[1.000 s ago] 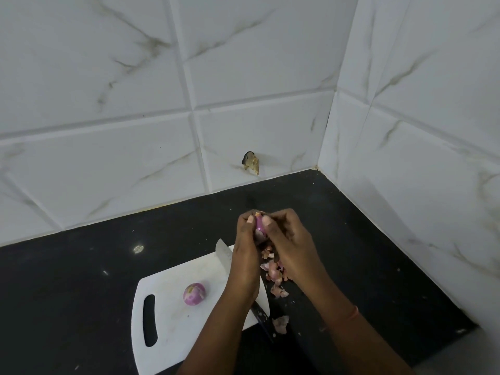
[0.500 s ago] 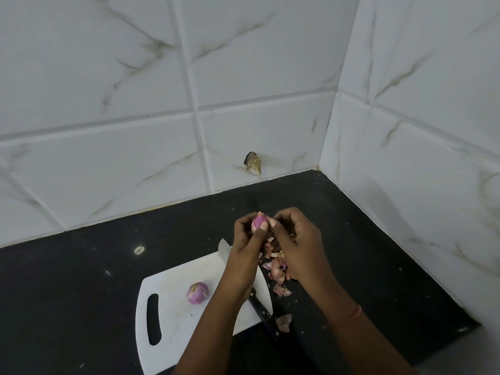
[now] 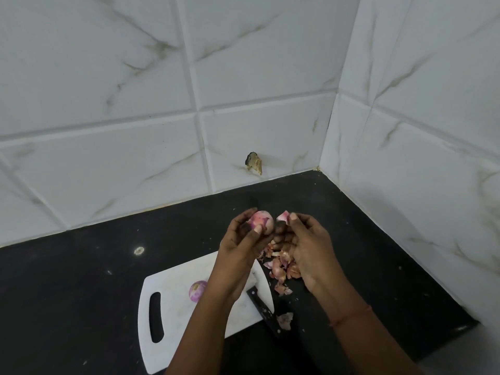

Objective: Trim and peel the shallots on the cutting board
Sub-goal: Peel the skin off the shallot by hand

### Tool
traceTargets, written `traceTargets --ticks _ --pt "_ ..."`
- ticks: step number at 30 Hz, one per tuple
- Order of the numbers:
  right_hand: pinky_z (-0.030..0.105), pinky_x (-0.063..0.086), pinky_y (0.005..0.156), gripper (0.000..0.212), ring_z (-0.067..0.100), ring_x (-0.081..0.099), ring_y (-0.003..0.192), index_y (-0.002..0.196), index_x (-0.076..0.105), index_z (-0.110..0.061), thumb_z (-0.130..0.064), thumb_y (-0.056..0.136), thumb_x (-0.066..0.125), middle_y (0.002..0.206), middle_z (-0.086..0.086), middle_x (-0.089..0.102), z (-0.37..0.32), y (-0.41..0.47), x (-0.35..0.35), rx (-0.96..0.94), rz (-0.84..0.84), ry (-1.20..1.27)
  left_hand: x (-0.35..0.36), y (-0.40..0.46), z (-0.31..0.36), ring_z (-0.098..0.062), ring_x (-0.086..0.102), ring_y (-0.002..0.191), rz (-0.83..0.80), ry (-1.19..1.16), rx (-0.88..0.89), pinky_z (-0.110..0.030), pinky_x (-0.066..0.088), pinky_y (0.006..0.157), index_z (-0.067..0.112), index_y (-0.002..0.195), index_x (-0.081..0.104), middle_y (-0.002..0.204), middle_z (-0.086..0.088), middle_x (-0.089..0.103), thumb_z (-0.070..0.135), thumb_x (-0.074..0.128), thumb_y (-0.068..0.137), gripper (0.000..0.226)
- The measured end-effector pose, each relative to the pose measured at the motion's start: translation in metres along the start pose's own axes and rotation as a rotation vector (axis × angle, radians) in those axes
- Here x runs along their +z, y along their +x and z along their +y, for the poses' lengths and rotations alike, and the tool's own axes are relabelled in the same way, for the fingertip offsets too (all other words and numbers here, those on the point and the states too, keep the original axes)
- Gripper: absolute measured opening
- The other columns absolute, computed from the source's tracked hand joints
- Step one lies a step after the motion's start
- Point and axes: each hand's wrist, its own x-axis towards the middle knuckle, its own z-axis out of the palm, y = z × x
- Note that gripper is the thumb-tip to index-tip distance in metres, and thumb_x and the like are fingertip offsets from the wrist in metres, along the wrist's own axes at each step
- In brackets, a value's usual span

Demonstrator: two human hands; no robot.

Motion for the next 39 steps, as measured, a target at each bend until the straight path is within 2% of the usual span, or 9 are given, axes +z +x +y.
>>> traceTargets --ticks 2,5,8,10,13,17,31,35,39 --pt "0.035 0.054 0.064 0.018 0.02 0.064 0.064 0.101 0.063 -0.004 -0.02 0.096 0.057 0.074 0.011 0.066 -0.001 0.0 -0.001 0.101 0.011 0.197 0.002 0.0 0.002 -0.029 0.067 0.113 0.001 -0.11 -0.049 -0.035 0.054 0.097 0.012 0.132 0.056 0.123 -0.015 0.068 0.012 0.055 0.093 0.038" --pt "0.031 0.055 0.061 0.01 0.019 0.063 0.064 0.097 0.064 -0.003 -0.011 0.091 0.063 0.076 0.013 0.067 0.004 0.004 -0.006 0.129 0.121 0.219 0.001 -0.002 0.004 -0.033 0.067 0.112 0.016 -0.191 -0.095 -0.036 0.054 0.096 0.009 0.132 0.055 0.12 -0.019 0.069 0.011 0.048 0.099 0.033" --pt "0.034 0.058 0.069 0.008 0.023 0.071 0.074 0.095 0.067 -0.003 -0.002 0.088 0.065 0.091 0.02 0.072 0.011 0.007 -0.013 0.07 0.148 0.077 0.0 -0.003 0.006 -0.033 0.068 0.11 0.042 -0.246 -0.118 -0.034 0.056 0.094 0.004 0.133 0.052 0.118 -0.021 0.069 0.017 0.055 0.093 0.042" --pt "0.031 0.057 0.076 0.015 0.019 0.073 0.085 0.099 0.071 -0.014 -0.006 0.093 0.06 0.097 0.008 0.074 0.012 0.005 -0.012 0.024 0.082 -0.09 0.0 -0.004 0.007 -0.033 0.069 0.109 0.068 -0.277 -0.133 -0.034 0.056 0.092 0.002 0.133 0.05 0.116 -0.021 0.07 0.019 0.06 0.087 0.051" --pt "0.017 0.052 0.079 0.021 0.002 0.066 0.097 0.112 0.066 -0.028 -0.02 0.095 0.059 0.104 -0.017 0.067 0.008 -0.003 -0.006 -0.156 -0.026 -0.426 -0.002 -0.005 0.006 -0.031 0.07 0.107 0.098 -0.277 -0.135 -0.032 0.057 0.091 -0.001 0.132 0.05 0.113 -0.02 0.071 0.02 0.064 0.084 0.055" --pt "0.016 0.054 0.081 0.024 0.0 0.065 0.101 0.114 0.066 -0.022 -0.024 0.09 0.067 0.107 -0.01 0.07 0.004 -0.013 0.007 -0.366 -0.153 -0.475 -0.003 -0.009 0.005 -0.023 0.071 0.1 0.095 -0.241 -0.115 -0.03 0.059 0.087 -0.001 0.129 0.054 0.11 -0.016 0.072 0.021 0.065 0.082 0.052" --pt "0.014 0.054 0.07 0.011 0.002 0.071 0.077 0.096 0.073 -0.003 -0.006 0.085 0.071 0.084 -0.001 0.074 0.009 -0.022 0.014 -0.673 -0.088 -0.59 -0.003 -0.02 0.01 -0.017 0.071 0.088 0.116 -0.242 -0.105 -0.03 0.059 0.085 0.0 0.126 0.055 0.091 -0.01 0.072 0.024 0.067 0.08 0.053" --pt "0.018 0.056 0.067 0.006 0.004 0.07 0.075 0.092 0.073 -0.008 -0.009 0.086 0.07 0.081 -0.005 0.072 0.011 -0.019 0.012 -0.669 -0.035 -0.621 -0.001 -0.021 0.012 -0.022 0.071 0.092 0.121 -0.27 -0.114 -0.029 0.06 0.081 -0.002 0.127 0.053 0.091 -0.012 0.073 0.023 0.066 0.081 0.054" --pt "0.011 0.052 0.068 0.007 0.001 0.069 0.079 0.094 0.069 -0.009 -0.012 0.088 0.069 0.083 -0.008 0.071 0.01 -0.025 0.015 -0.627 -0.05 -0.55 -0.002 -0.021 0.013 -0.021 0.072 0.094 0.129 -0.246 -0.104 -0.03 0.059 0.084 -0.002 0.127 0.054 0.098 -0.013 0.073 0.022 0.067 0.081 0.054"
